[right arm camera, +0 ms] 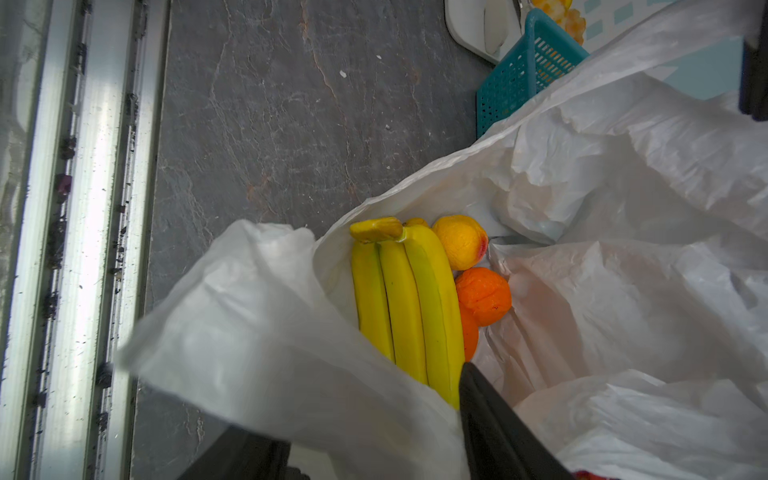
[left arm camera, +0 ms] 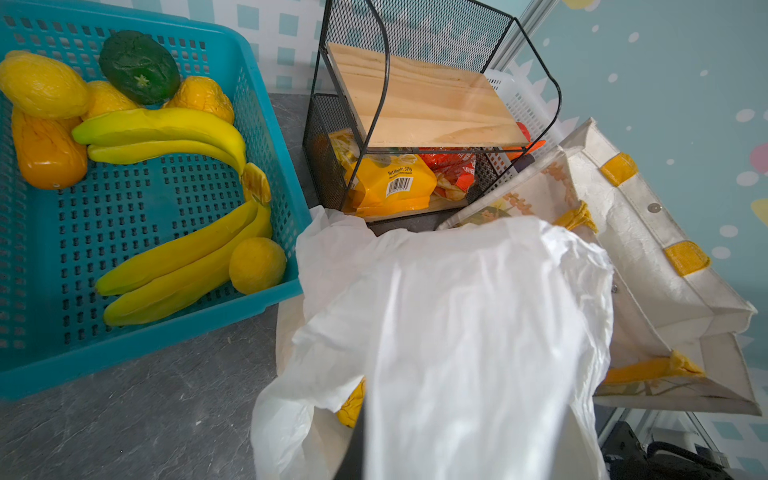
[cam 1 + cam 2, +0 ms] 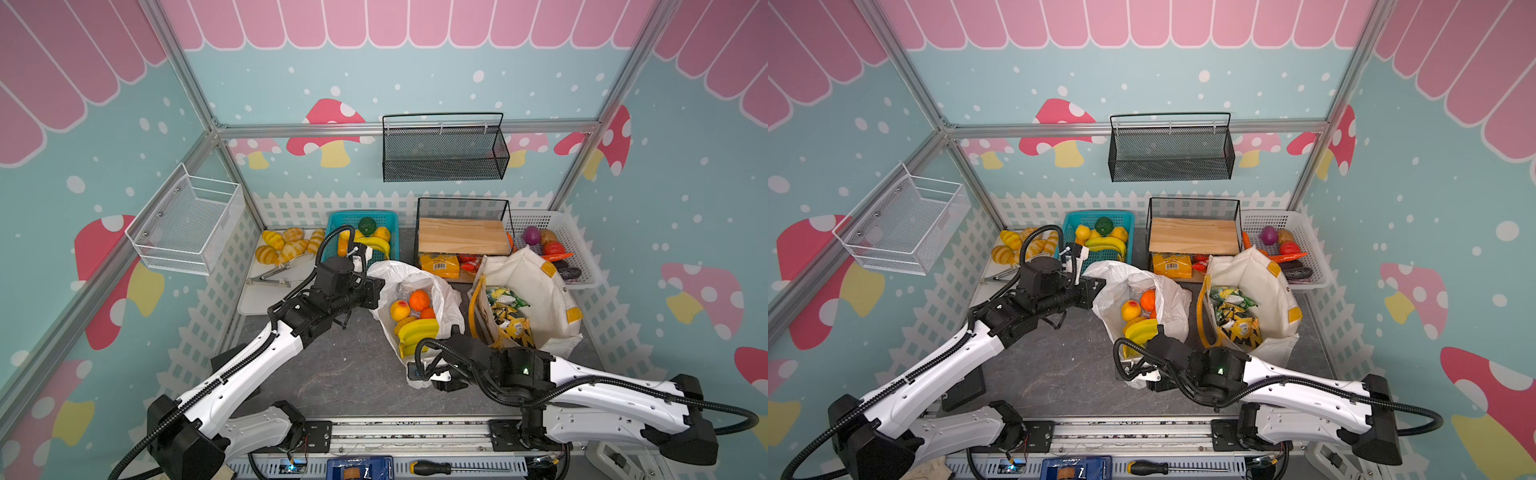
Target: Place the mixed food into the grocery bags and tie them
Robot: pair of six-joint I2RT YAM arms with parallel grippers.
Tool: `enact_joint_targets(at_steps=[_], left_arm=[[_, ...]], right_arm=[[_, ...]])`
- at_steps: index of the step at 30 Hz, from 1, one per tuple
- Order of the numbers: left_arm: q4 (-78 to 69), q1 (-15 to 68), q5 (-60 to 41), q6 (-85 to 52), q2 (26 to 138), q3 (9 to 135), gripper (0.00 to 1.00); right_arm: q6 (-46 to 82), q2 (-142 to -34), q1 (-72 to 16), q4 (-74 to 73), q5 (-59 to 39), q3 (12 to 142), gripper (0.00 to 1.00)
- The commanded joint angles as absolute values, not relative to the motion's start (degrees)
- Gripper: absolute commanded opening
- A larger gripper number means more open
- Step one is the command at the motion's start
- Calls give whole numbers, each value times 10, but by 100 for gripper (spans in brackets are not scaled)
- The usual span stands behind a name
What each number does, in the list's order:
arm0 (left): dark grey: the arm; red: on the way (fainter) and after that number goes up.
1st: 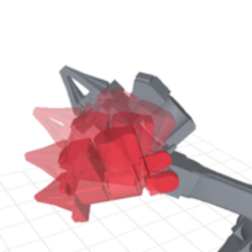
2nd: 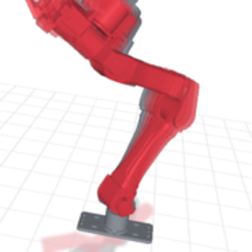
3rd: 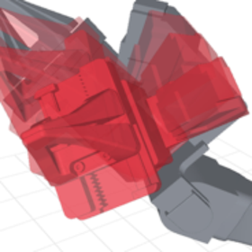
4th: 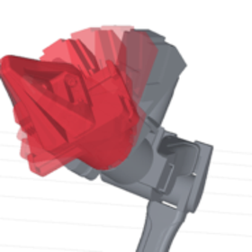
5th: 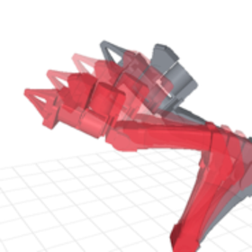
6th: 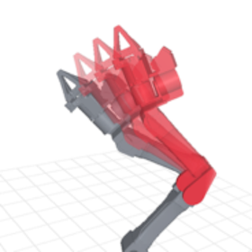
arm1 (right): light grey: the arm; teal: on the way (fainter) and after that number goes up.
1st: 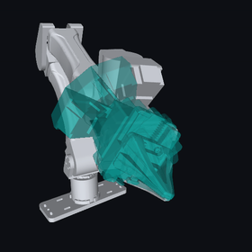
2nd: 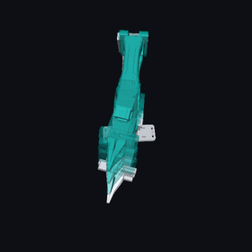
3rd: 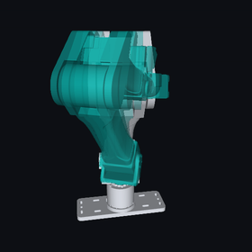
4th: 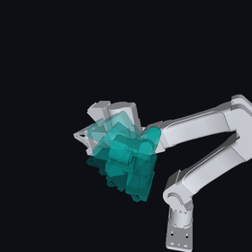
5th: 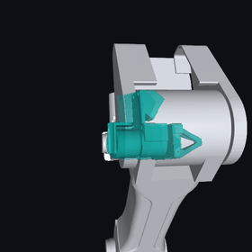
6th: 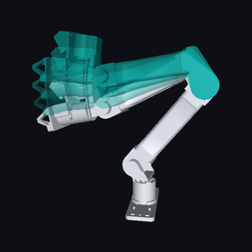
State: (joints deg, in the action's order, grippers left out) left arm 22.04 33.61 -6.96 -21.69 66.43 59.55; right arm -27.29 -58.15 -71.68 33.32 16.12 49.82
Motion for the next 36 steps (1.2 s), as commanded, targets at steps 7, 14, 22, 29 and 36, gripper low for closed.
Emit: enact_joint_targets(at_steps=[7,14,22,29,36], left_arm=[[233,332,-82,-229,648,602,0],[239,331,-64,-263,548,591,0],[270,331,-29,-258,511,612,0],[279,329,9,-260,500,614,0],[291,328,-15,-248,499,664,0]], right_arm=[[-318,-566,-715,94,220,445,17],[-227,-389,-563,-184,147,380,0],[-102,-466,-367,-172,108,467,0],[-20,-559,-261,-146,-25,535,0],[-1,-599,-218,-122,-105,633,0]])
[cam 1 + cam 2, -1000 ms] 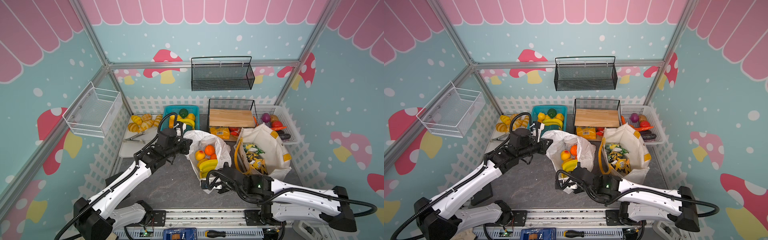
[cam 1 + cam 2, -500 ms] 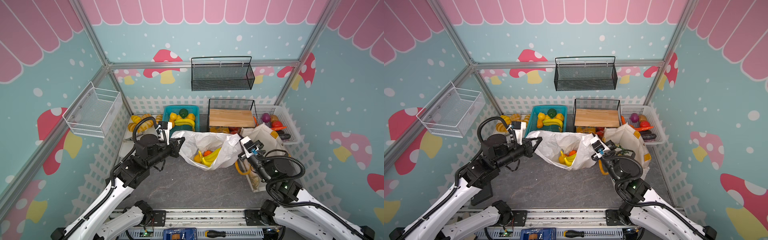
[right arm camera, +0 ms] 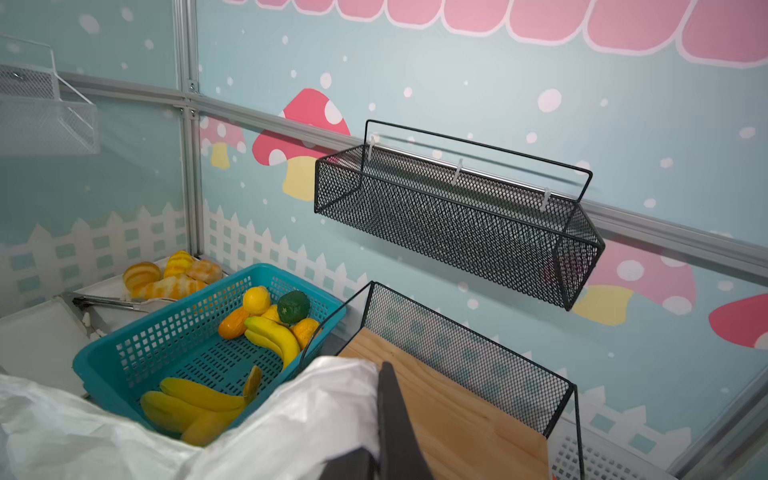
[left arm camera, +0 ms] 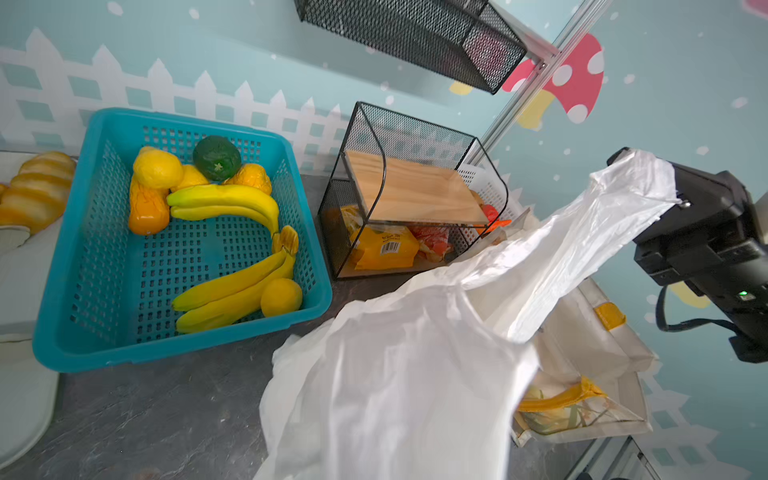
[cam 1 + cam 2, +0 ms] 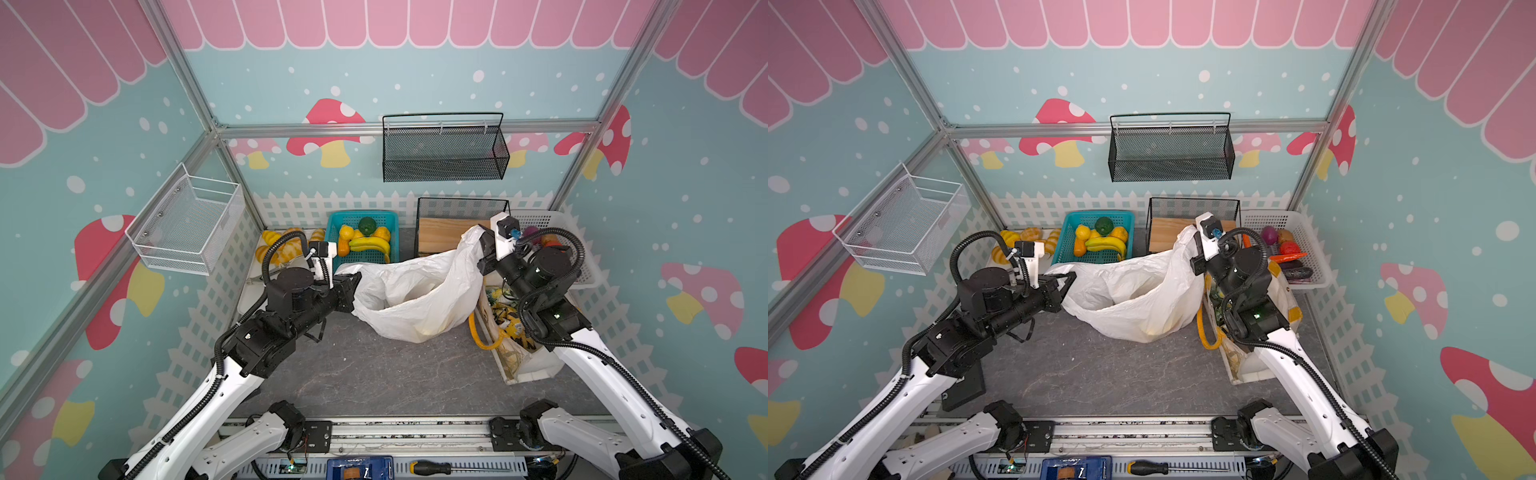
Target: Place the mixed food into the grocery bags and tie them
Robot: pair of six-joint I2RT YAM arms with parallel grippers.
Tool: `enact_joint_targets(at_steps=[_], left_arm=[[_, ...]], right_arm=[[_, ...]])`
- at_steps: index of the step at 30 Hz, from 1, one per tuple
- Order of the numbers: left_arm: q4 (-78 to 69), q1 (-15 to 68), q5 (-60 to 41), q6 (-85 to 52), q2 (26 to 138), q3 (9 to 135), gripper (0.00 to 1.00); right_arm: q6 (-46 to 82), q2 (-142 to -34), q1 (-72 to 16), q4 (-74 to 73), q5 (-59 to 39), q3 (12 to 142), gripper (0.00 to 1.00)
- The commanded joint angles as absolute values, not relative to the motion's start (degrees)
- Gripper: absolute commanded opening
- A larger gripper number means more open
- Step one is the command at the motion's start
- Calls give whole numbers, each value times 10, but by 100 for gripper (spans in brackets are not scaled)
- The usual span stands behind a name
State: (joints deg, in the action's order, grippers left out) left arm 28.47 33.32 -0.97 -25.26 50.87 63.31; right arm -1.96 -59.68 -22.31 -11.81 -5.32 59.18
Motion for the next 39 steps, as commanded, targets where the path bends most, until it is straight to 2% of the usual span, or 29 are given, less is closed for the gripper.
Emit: enact_joint_targets(at_steps=[1,5,7,12,14,15,19,25,28,34,39], left_arm=[[295,328,-21,-245,502,664,0],[314,328,-25,-223,523,640,1],[326,328,-32,-193,530,632,7],[382,328,-80,-100,520,678,38],[417,328,-122,-18,507,698,55],[432,328,-132,23,499,704,59],[460,328,-165,172,475,706,64],[489,329,-258,325,497,727,68],[490,333,-279,361,514,745,69],[483,363,-194,467,544,791,74],[483,382,-163,558,568,802,75]], right_arm=[[-3,-605,-216,-117,-106,641,0],[1,-641,-196,-116,-141,635,0],[6,-664,-188,-117,-173,633,0],[-3,-713,-183,-117,-205,656,0],[-12,-730,-181,-117,-208,668,0],[-17,-737,-181,-117,-208,673,0],[-39,-757,-180,-114,-228,686,0],[-44,-771,-180,-111,-245,694,0],[-50,-770,-180,-105,-239,694,0],[-49,-766,-180,-102,-247,693,0],[-48,-767,-180,-102,-245,688,0]])
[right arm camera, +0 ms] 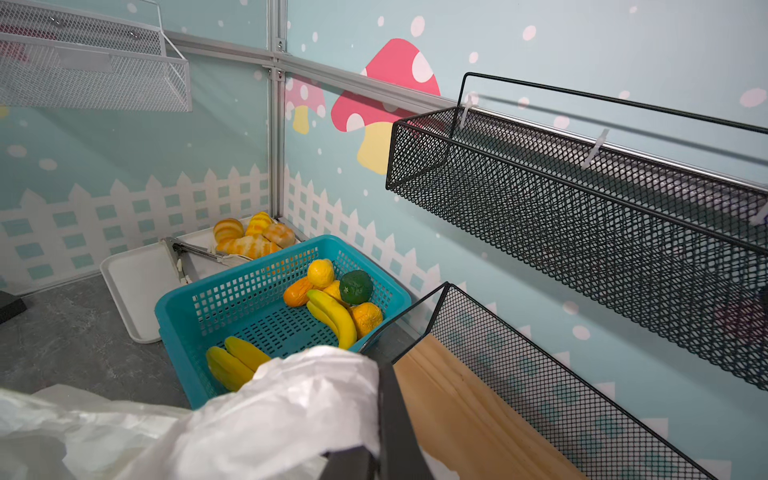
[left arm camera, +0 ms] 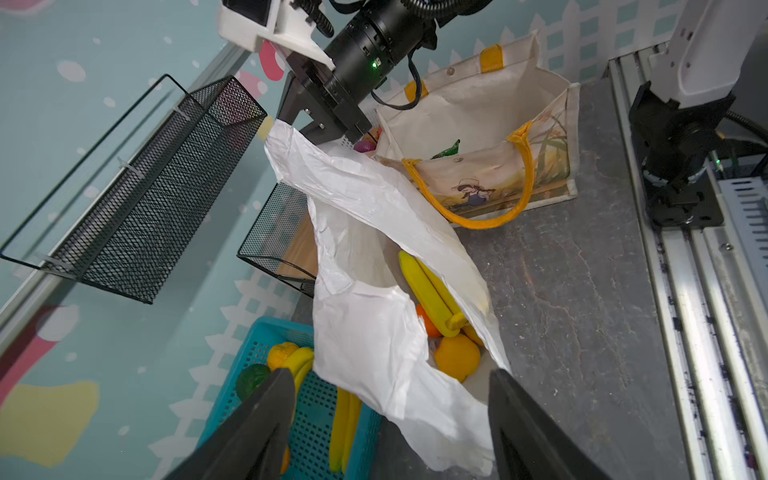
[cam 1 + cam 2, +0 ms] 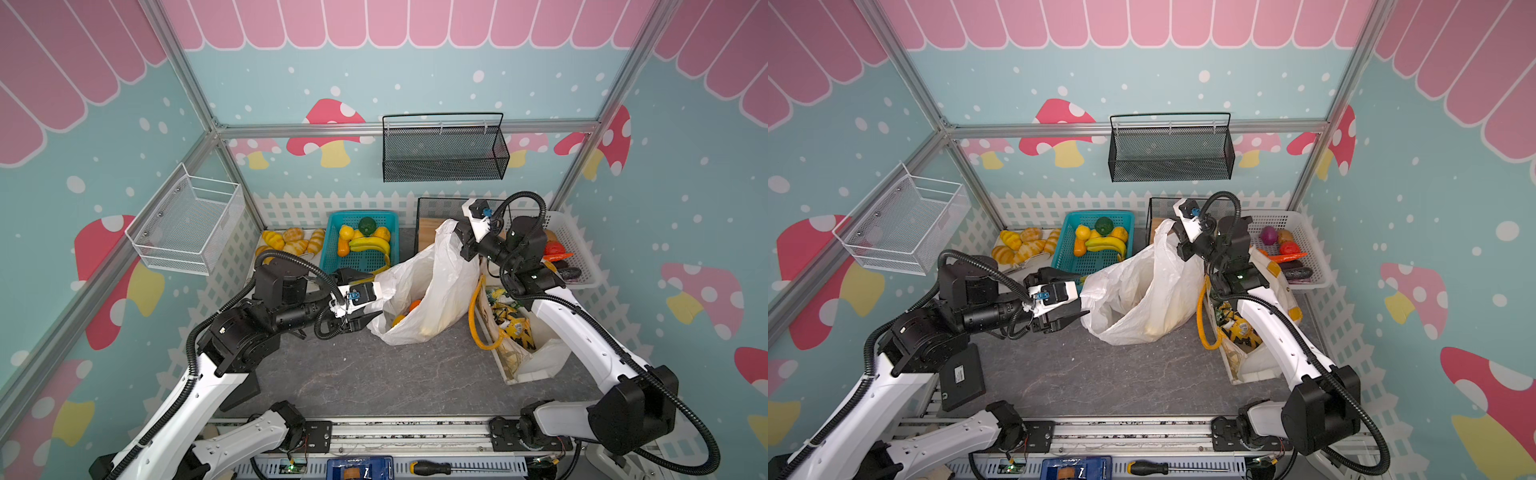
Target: Place the mixed food into the grocery bags and tie them
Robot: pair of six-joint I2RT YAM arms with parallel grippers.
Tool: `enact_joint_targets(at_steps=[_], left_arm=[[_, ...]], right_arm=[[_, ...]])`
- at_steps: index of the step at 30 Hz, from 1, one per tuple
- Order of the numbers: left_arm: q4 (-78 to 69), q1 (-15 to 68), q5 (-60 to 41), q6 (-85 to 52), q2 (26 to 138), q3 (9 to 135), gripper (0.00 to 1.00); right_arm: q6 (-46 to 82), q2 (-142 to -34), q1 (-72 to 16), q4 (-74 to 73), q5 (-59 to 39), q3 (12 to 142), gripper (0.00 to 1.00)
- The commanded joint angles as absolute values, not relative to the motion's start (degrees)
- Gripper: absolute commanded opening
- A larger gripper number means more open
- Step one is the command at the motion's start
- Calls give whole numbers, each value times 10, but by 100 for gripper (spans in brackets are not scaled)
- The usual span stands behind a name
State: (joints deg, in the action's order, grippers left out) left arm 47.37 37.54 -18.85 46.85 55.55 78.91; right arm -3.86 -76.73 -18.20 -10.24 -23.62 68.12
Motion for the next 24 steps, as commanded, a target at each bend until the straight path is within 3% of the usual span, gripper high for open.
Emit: enact_joint_targets(at_steps=[1,6,10,16,20,22,24], left_arm=[[487,382,-162,564,574,807,74],[507,384,-192,587,600,820,72],[509,390,-191,596,625,827,65],[488,394,-186,570,639,823,33],[429,394,-182,466,627,820,7],[394,394,-187,373,617,823,0],[338,393,-174,251,599,817,0]], right_arm=[[-47,-767,-180,-101,-245,688,0],[-46,-767,-180,-101,-243,688,0],[-44,-769,-180,-102,-245,690,0],[-42,-767,-180,-101,-243,685,0],[-42,-759,-179,-97,-240,689,0],[-42,-753,-180,-90,-240,695,0],[-44,-743,-179,-83,-239,700,0]])
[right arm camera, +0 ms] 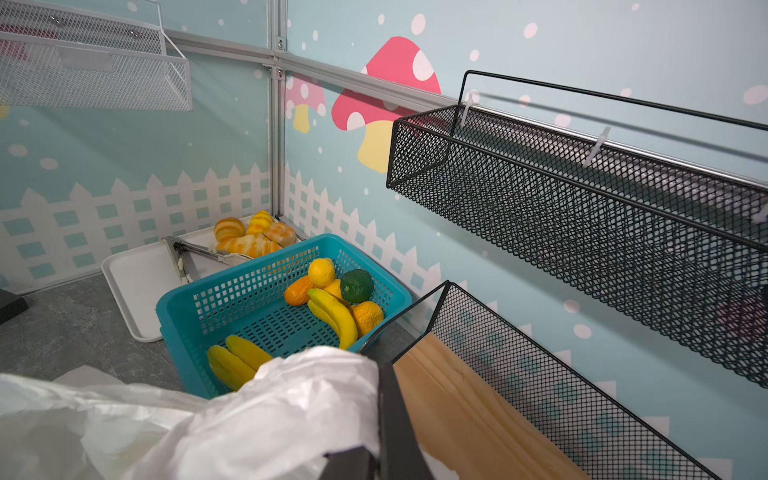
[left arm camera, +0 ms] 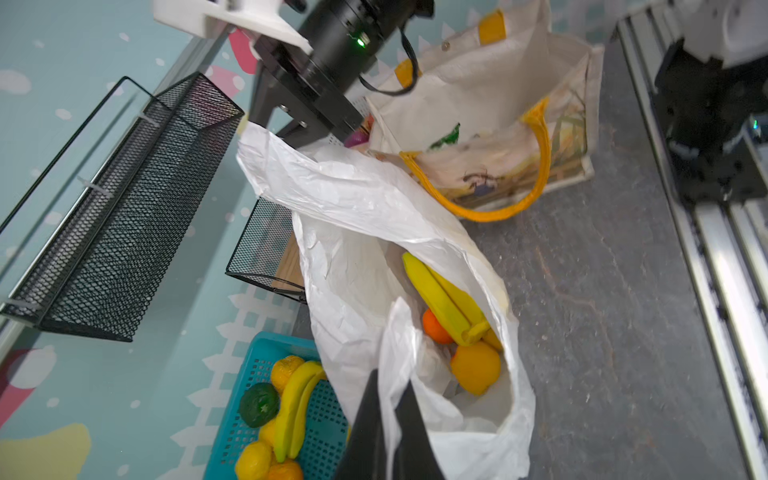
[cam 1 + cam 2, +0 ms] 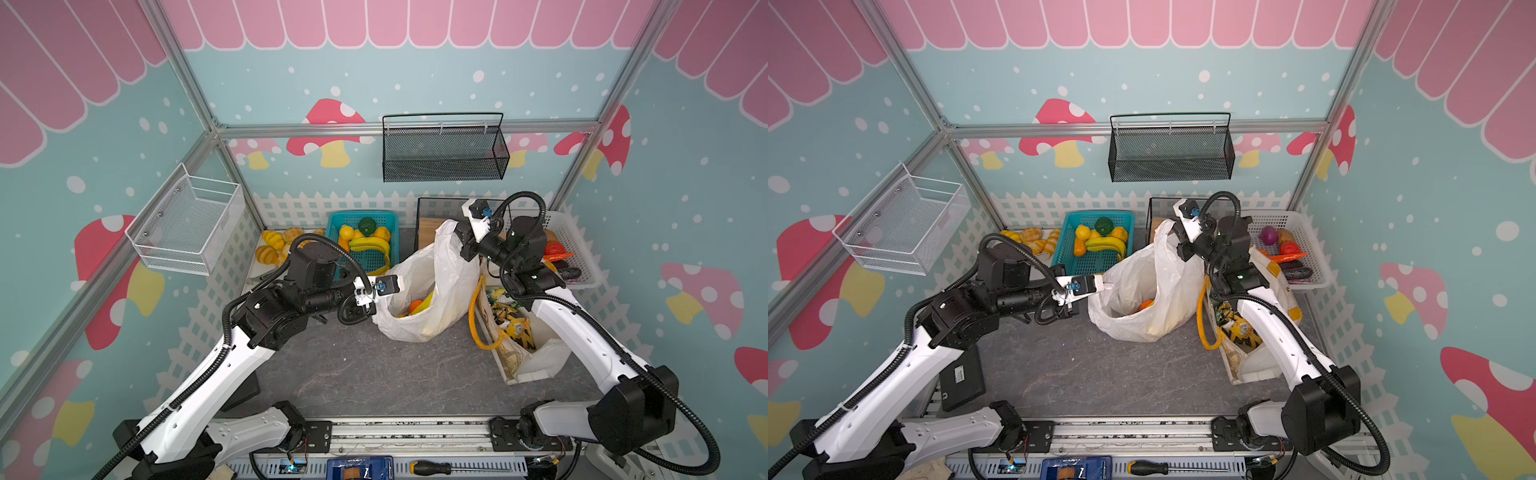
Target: Place the mixed food into the grocery bags and tie them
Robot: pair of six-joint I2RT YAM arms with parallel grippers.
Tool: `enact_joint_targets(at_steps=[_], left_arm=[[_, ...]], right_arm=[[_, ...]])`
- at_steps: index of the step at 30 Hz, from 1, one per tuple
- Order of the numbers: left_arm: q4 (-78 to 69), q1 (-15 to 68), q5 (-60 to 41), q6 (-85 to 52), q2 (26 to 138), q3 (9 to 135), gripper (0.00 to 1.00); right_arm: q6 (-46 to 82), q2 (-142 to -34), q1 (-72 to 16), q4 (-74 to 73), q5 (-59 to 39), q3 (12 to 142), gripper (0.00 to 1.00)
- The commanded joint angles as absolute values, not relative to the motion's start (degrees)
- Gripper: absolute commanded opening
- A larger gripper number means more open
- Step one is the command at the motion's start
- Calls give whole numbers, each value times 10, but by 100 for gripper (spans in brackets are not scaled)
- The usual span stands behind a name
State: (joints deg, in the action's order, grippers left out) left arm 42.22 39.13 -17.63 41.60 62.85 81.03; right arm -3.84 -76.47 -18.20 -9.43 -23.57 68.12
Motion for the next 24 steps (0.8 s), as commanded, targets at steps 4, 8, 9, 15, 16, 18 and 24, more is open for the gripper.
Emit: enact_joint_targets(at_steps=[4,8,9,15,16,18,24], left_arm=[[255,382,-130,37,559,778,0],[241,367,-84,-125,549,746,0],[240,365,-77,-148,549,739,0],[232,323,-60,-222,566,721,0],[228,312,-65,-239,570,721,0],[221,296,-80,-267,579,720,0],[234,284,-72,-305,597,724,0]], right_arm=[[-66,-714,-180,-71,-210,693,0],[-87,-709,-178,-63,-178,688,0],[-88,-712,-178,-59,-173,693,0],[-82,-742,-177,-54,-113,721,0],[-81,-747,-177,-51,-90,727,0],[-83,-758,-177,-41,-43,739,1],[-93,-776,-177,29,66,796,39]])
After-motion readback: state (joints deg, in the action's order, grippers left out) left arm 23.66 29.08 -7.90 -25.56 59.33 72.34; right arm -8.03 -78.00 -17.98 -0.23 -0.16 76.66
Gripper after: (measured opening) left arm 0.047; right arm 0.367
